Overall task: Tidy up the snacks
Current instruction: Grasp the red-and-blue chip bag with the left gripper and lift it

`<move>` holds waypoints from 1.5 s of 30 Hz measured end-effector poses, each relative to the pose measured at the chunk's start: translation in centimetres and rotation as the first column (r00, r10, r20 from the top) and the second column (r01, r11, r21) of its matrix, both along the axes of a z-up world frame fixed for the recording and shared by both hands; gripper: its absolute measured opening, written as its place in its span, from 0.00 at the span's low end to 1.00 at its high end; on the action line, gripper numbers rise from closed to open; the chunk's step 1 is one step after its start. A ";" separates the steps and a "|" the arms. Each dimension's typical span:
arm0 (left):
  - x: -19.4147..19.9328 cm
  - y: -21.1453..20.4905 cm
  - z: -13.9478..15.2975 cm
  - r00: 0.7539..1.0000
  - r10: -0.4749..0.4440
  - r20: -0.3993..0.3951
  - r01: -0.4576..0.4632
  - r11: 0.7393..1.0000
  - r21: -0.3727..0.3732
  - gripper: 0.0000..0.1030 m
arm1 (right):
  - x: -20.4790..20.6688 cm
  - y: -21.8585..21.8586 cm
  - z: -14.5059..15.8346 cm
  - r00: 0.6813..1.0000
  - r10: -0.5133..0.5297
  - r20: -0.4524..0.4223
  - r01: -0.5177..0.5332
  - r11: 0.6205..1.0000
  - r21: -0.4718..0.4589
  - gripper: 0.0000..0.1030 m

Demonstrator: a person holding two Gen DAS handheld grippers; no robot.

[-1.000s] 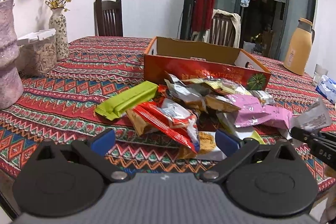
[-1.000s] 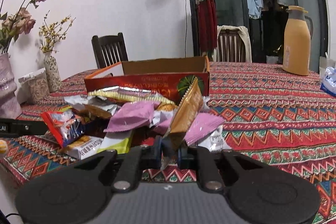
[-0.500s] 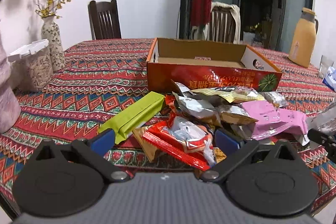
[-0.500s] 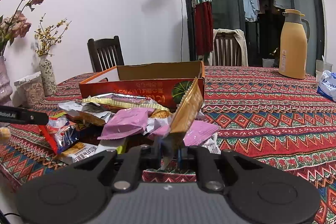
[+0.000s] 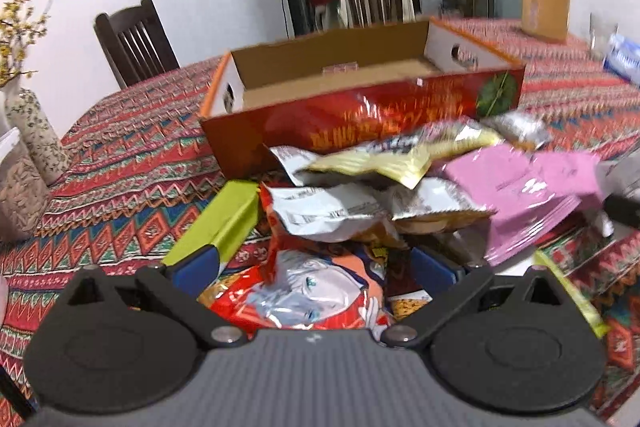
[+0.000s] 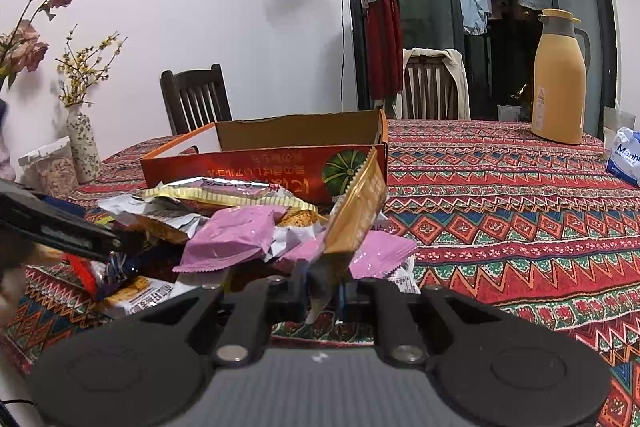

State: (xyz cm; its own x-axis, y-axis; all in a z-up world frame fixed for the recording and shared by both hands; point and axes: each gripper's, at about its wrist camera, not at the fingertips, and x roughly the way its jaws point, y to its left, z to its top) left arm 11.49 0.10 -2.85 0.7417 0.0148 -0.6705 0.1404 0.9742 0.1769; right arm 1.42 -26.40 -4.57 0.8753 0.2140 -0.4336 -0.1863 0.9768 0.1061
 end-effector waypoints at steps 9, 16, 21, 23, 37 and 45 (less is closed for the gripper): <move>0.9 1.0 -1.5 0.997 -0.020 -0.076 0.016 0.998 -0.053 0.78 | 0.8 -0.1 -0.4 1.000 0.004 -0.012 -0.004 1.000 0.010 0.13; -0.4 0.8 -0.9 0.999 -0.027 -0.018 0.027 0.999 -0.036 0.61 | 0.7 -0.1 -0.5 1.000 0.007 -0.010 -0.007 1.000 0.017 0.13; -2.0 0.2 -0.3 0.997 -0.036 0.068 0.032 0.998 0.058 0.59 | 0.5 -0.2 -0.3 1.000 0.010 -0.006 -0.010 1.000 0.016 0.13; -2.7 0.0 0.1 0.994 -0.043 0.102 0.033 0.994 0.102 0.59 | 0.4 -0.1 -0.2 1.000 0.012 -0.004 -0.012 1.000 0.016 0.13; -4.8 -1.5 1.9 0.964 -0.117 0.239 0.014 0.920 0.392 0.59 | -0.6 0.6 0.7 0.999 0.021 0.025 -0.021 1.000 0.014 0.13; -5.2 -1.6 3.0 0.955 -0.123 0.270 0.003 0.914 0.405 0.59 | -0.3 0.6 1.2 0.999 0.021 0.040 -0.022 1.000 0.017 0.13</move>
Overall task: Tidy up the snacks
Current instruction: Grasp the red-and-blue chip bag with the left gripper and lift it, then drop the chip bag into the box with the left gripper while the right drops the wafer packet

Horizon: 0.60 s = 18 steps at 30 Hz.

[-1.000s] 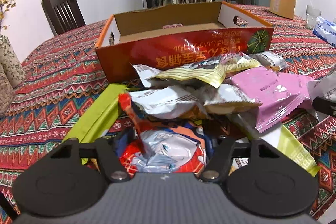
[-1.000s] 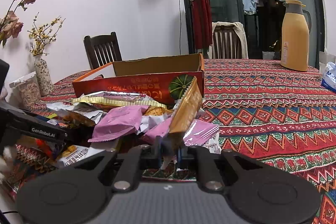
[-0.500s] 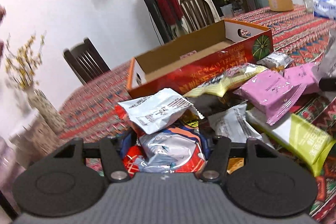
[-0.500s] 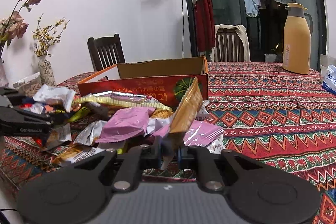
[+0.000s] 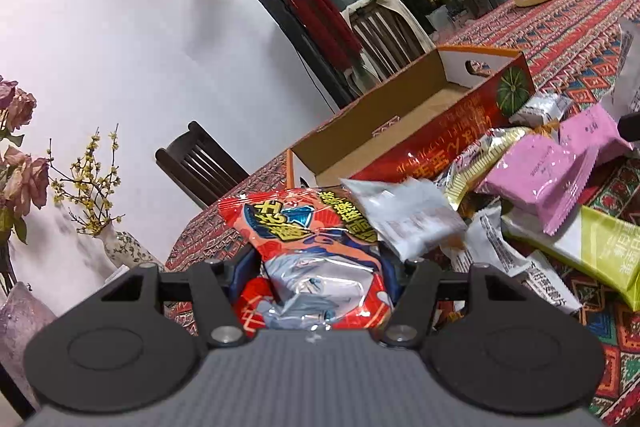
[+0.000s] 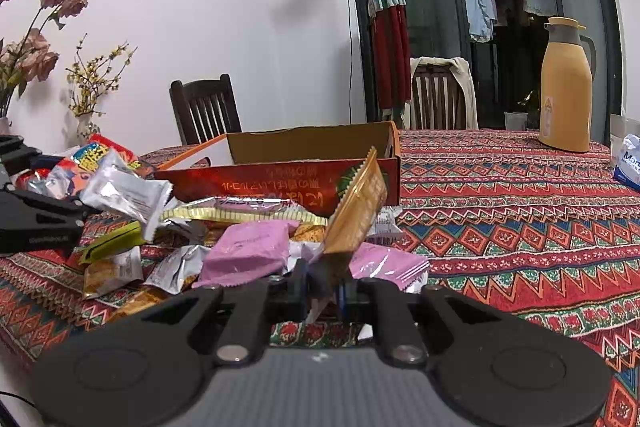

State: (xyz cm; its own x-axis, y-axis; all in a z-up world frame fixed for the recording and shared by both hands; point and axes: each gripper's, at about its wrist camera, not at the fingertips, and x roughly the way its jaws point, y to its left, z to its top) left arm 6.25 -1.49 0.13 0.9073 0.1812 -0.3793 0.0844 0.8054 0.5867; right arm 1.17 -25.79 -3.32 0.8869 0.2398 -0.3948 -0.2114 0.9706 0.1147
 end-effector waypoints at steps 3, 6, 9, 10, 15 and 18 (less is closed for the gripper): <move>0.0 0.1 0.4 1.000 0.001 0.008 -0.001 1.000 -0.014 0.59 | 0.4 0.0 0.3 1.000 0.001 0.007 -0.001 1.000 0.002 0.13; 0.0 -0.1 1.0 1.000 -0.001 0.021 0.002 1.000 -0.023 0.59 | 0.8 0.0 0.7 1.000 0.002 0.018 -0.002 1.000 0.002 0.13; 0.1 -0.2 1.8 0.999 -0.005 0.038 0.007 0.999 -0.047 0.59 | 1.4 0.0 1.3 0.999 0.006 0.033 -0.006 1.000 0.000 0.13; 0.2 -0.2 2.1 0.999 -0.007 0.043 0.009 0.998 -0.056 0.59 | 1.6 0.1 1.5 0.999 0.007 0.039 -0.007 1.000 -0.001 0.13; 1.0 -0.5 3.3 0.998 -0.024 0.064 0.032 0.992 -0.119 0.59 | 3.1 0.4 2.8 0.997 0.016 0.071 -0.015 1.000 -0.013 0.13; 1.8 -0.8 4.0 0.996 -0.037 0.077 0.049 0.985 -0.166 0.59 | 4.2 0.7 3.7 0.996 0.020 0.091 -0.018 1.000 -0.021 0.13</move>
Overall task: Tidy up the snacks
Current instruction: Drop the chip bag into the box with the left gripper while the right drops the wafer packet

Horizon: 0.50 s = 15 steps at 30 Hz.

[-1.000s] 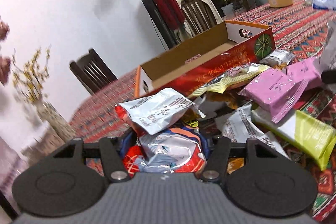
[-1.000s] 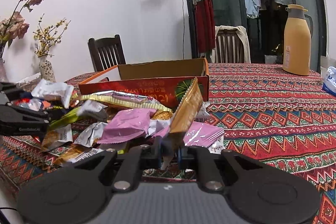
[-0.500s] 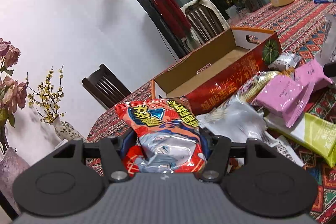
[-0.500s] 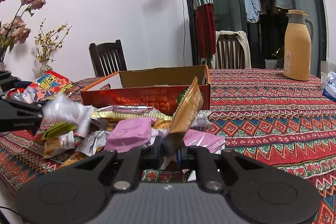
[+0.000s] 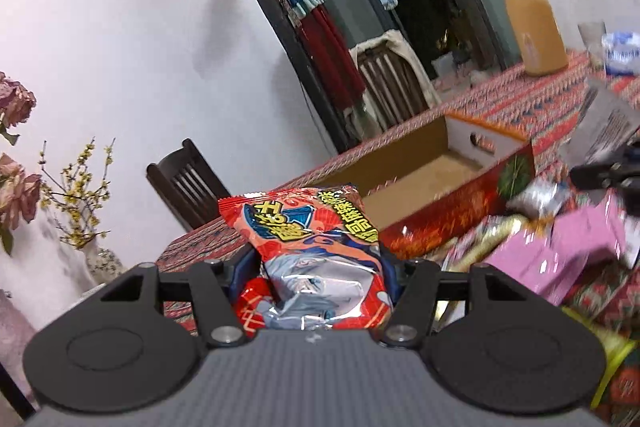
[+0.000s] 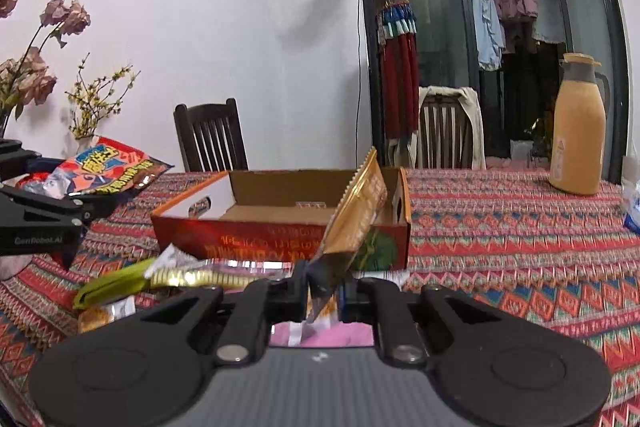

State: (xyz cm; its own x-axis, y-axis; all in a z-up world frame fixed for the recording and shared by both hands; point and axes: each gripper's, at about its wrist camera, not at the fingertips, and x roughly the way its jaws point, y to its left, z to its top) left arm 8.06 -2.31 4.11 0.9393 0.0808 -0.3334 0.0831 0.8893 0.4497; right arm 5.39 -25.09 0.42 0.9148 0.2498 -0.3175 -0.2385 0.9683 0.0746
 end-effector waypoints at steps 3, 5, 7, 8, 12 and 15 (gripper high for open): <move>1.2 -0.3 0.7 1.000 -0.009 0.014 0.010 0.999 -0.052 0.59 | 1.3 0.3 0.9 1.000 0.004 0.021 -0.004 1.000 -0.008 0.13; 2.2 -0.5 1.2 1.000 -0.010 0.022 0.012 0.996 -0.088 0.59 | 2.3 0.7 1.6 0.999 0.008 0.038 -0.007 1.000 -0.019 0.13; 3.2 -0.6 1.8 1.000 -0.007 0.029 0.011 0.992 -0.124 0.59 | 3.6 1.1 2.2 0.998 0.012 0.055 -0.010 0.999 -0.038 0.13; 3.9 -0.6 2.2 0.999 -0.003 0.036 0.009 0.989 -0.147 0.59 | 4.2 1.3 2.6 0.998 0.013 0.060 -0.011 0.999 -0.043 0.13; 6.6 -0.3 3.4 0.999 0.022 0.044 -0.012 0.974 -0.225 0.59 | 7.4 1.9 3.8 0.997 0.007 0.072 -0.004 0.999 -0.047 0.13; 8.8 0.2 4.0 0.998 0.051 0.041 -0.038 0.961 -0.275 0.59 | 9.9 2.2 4.5 0.998 0.000 0.066 0.003 0.999 -0.034 0.13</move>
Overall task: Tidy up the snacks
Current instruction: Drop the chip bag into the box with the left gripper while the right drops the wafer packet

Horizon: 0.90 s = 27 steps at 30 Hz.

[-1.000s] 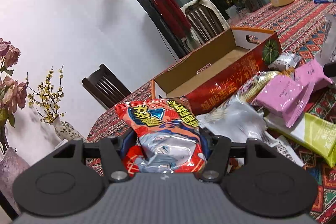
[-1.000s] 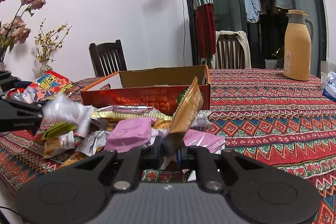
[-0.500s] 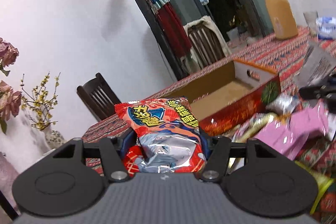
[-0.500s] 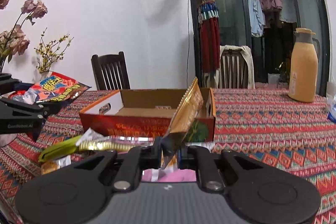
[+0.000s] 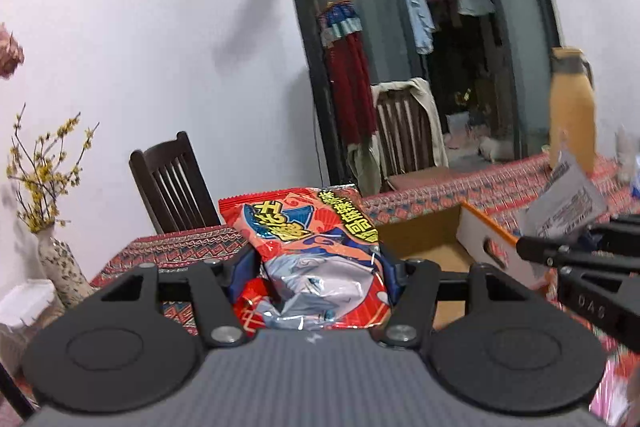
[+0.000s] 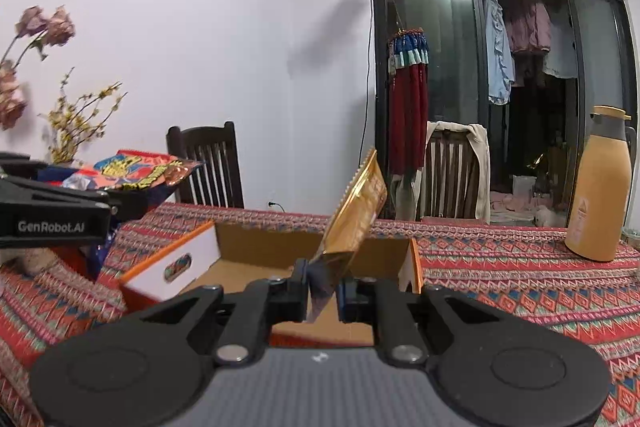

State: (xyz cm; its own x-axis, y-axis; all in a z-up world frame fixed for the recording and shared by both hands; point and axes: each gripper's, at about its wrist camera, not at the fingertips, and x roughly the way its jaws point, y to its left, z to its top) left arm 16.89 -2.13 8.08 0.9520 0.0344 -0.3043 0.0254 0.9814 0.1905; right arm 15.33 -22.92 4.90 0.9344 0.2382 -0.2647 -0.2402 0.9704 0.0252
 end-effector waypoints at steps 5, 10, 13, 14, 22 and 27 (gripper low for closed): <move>4.2 1.1 0.2 0.999 0.045 -0.024 -0.048 0.994 -0.102 0.59 | 5.4 0.9 -0.1 0.997 0.002 -0.071 -0.003 1.000 -0.007 0.13; 8.2 2.3 -1.0 0.995 0.078 -0.068 -0.089 0.981 -0.175 0.59 | 9.6 1.9 -1.7 0.989 -0.007 -0.151 0.004 1.000 -0.019 0.13; 10.1 3.1 -2.6 0.990 0.089 -0.108 -0.110 0.974 -0.199 0.59 | 10.4 2.0 -3.2 0.984 -0.009 -0.179 0.005 1.000 -0.025 0.13; 10.5 3.4 -3.3 0.989 0.089 -0.121 -0.113 0.971 -0.208 0.59 | 10.7 2.0 -3.6 0.982 -0.006 -0.191 0.001 1.000 -0.024 0.13; 11.7 4.7 -6.1 0.979 0.067 -0.194 -0.114 0.965 -0.238 0.61 | 11.4 2.1 -5.2 0.969 0.003 -0.245 -0.008 1.000 -0.022 0.16; 11.7 5.5 -6.4 0.978 0.078 -0.194 -0.134 0.947 -0.293 0.97 | 11.6 1.8 -5.3 0.965 -0.020 -0.260 0.018 1.000 -0.011 0.62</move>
State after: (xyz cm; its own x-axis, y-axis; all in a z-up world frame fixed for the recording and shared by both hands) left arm 28.60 3.37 1.65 0.8773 0.0119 -0.4799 -0.0759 0.9906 -0.1142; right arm 26.89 -21.11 -0.45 0.8373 0.2178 -0.5015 -0.2081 0.9751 0.0761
